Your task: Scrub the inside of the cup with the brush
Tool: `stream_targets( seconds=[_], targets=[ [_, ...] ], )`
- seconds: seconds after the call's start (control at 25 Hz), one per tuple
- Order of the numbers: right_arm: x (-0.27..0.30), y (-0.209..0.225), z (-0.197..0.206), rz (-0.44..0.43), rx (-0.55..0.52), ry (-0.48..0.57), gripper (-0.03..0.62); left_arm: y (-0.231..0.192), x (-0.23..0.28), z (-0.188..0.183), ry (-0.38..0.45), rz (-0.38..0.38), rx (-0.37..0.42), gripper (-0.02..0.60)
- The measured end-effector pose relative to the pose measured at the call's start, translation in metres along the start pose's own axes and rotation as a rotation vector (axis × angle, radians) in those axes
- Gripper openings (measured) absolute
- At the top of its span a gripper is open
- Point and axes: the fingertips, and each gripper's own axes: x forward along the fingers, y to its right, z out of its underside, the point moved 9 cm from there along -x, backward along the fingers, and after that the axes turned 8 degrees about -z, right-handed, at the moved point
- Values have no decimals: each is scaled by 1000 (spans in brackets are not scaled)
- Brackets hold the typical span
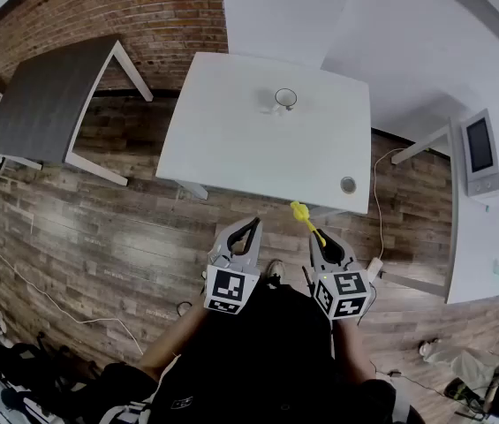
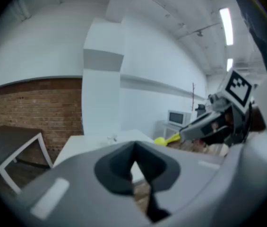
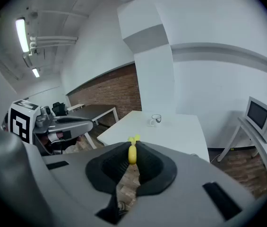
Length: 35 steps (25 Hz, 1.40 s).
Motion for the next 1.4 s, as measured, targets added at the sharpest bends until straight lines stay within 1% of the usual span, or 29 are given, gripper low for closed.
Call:
stream_targets(
  seconds=[0.4,0.56,0.76,1.04,1.2,1.32,1.4],
  targets=[
    [-2,2,1,5,7,1,31,1,1,-1,4,-5,0,2],
    [-3,4,0,13,17,20,31,2,2,0,4,-8,-5,3],
    [-7,9,0,1,27,26,31,7,7,2,-14,-18,-17,3],
    [-14,41,-1,-34,0,34,31,29,27,0,-36,-51,-21,3],
    [-13,60,-7,-80,-24,41,31,42,40,-4,-60,-81,-13,2],
    [-10,70,-16,-117,-48,44,31,46,46,-5,-73,-105,-18,2],
    [-2,79,-23,-126,-56,42,31,43,53,-7,-80,-118,-27,2]
  ],
)
